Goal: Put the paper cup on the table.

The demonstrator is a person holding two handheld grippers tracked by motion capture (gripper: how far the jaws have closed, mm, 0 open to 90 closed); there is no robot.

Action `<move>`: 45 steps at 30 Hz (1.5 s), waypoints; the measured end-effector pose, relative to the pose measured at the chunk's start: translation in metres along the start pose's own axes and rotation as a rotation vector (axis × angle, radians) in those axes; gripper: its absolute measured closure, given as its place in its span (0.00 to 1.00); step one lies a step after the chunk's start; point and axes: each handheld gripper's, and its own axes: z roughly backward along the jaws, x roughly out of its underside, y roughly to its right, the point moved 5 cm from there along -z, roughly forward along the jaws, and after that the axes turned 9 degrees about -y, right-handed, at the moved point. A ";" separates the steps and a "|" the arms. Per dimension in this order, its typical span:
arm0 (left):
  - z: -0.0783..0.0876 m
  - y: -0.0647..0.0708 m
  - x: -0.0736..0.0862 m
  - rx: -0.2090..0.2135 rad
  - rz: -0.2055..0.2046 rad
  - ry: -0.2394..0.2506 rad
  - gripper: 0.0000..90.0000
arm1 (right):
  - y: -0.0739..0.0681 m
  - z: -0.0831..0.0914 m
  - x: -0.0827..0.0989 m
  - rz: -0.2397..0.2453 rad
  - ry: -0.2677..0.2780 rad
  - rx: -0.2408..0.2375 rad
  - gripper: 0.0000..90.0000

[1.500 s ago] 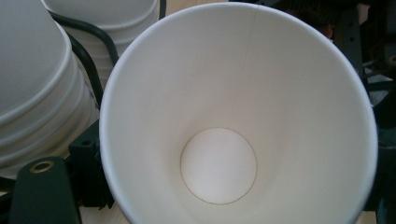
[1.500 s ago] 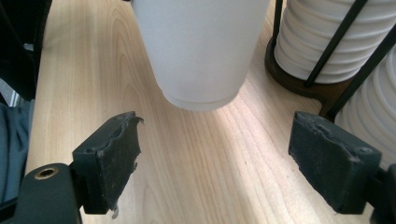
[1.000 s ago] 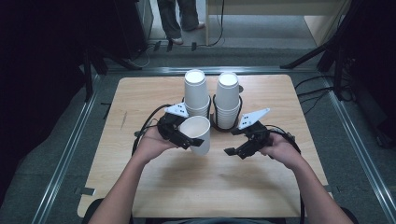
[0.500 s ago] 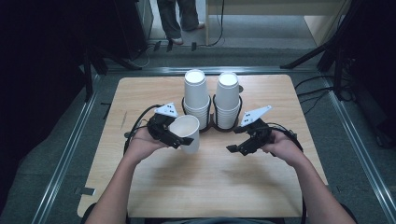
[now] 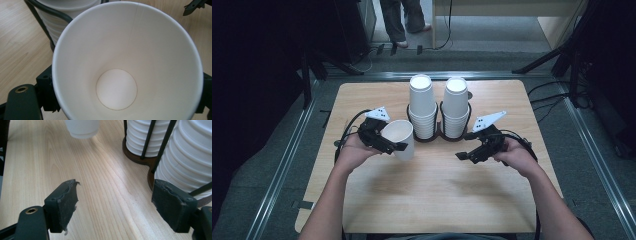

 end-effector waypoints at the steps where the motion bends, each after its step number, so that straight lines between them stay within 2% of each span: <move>1: 0.001 -0.001 0.001 0.000 0.003 0.002 0.14 | 0.001 -0.001 0.001 0.001 0.003 0.005 0.23; 5: 0.004 -0.009 0.004 -0.009 0.020 0.005 0.14 | 0.003 -0.001 0.002 -0.027 0.004 -0.004 0.23; 11: 0.008 -0.022 0.009 -0.020 0.048 0.009 0.14 | 0.002 -0.002 0.004 -0.021 0.003 0.006 0.23; 13: 0.008 -0.027 0.011 -0.043 0.054 0.000 0.15 | 0.003 -0.003 0.005 -0.023 -0.002 0.012 0.23; 21: 0.010 -0.038 0.015 -0.044 0.076 0.003 0.15 | 0.004 -0.007 0.012 -0.019 -0.029 0.030 0.23; 24: 0.012 -0.044 0.018 -0.065 0.084 -0.004 0.16 | 0.003 -0.007 0.014 -0.024 -0.037 0.031 0.23; 29: 0.015 -0.054 0.024 -0.079 0.117 0.007 0.15 | 0.005 -0.008 0.016 -0.025 -0.043 0.034 0.23; 36: 0.018 -0.067 0.036 -0.128 0.167 -0.002 0.15 | 0.005 -0.009 0.016 -0.022 -0.044 0.040 0.23; 41: 0.026 -0.077 0.044 -0.167 0.187 0.029 0.15 | 0.004 -0.009 0.016 -0.021 -0.047 0.036 0.23; 45: 0.029 -0.084 0.052 -0.192 0.203 0.023 0.15 | 0.004 -0.010 0.017 -0.017 -0.052 0.038 0.23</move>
